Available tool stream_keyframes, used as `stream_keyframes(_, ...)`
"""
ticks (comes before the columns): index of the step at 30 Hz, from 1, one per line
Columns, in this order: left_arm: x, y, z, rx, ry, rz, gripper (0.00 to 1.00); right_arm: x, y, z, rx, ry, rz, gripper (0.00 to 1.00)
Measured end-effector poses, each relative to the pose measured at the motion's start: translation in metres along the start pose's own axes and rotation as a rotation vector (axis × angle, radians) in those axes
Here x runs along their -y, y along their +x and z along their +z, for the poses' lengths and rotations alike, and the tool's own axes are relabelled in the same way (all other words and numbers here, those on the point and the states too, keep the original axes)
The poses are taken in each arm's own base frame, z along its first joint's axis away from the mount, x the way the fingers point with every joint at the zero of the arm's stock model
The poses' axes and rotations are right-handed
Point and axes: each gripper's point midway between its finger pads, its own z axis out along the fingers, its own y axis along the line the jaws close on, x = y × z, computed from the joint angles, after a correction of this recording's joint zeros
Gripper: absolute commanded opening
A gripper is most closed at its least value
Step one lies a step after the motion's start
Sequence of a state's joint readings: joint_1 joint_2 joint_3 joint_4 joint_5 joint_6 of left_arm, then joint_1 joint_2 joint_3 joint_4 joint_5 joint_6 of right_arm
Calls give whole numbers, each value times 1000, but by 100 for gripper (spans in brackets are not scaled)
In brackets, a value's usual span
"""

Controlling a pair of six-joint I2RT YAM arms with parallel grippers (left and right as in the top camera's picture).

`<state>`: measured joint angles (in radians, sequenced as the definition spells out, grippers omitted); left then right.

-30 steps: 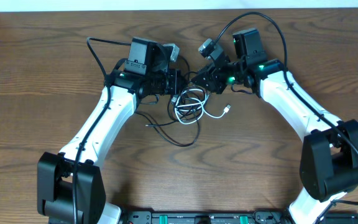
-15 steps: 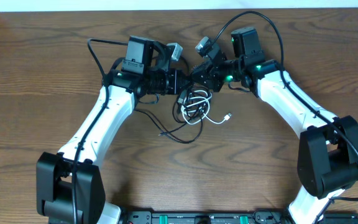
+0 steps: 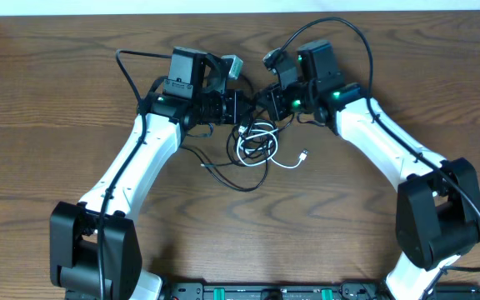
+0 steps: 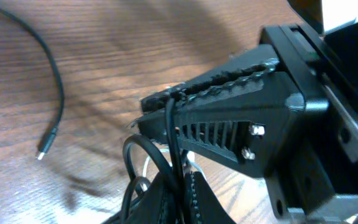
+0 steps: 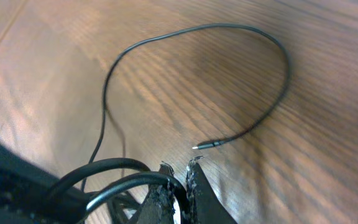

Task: Untangle cables

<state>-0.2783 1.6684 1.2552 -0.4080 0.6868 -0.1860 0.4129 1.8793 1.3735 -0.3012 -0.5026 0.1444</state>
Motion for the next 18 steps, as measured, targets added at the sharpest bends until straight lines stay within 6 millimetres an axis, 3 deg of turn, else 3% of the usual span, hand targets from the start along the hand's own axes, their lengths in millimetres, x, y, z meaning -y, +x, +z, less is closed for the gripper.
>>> stream_keyframes(6, 0, 1, 1, -1, -6, 3, 7, 12, 9, -9, -11, 219, 166, 1)
stream_keyframes(12, 3, 9, 3, -34, -10, -9, 8, 68, 14, -33, 30, 521, 278, 1)
stream_keyframes(18, -11, 8, 3, -22, -91, -17, 7, 74, 5, -40, 74, 567, 265, 1)
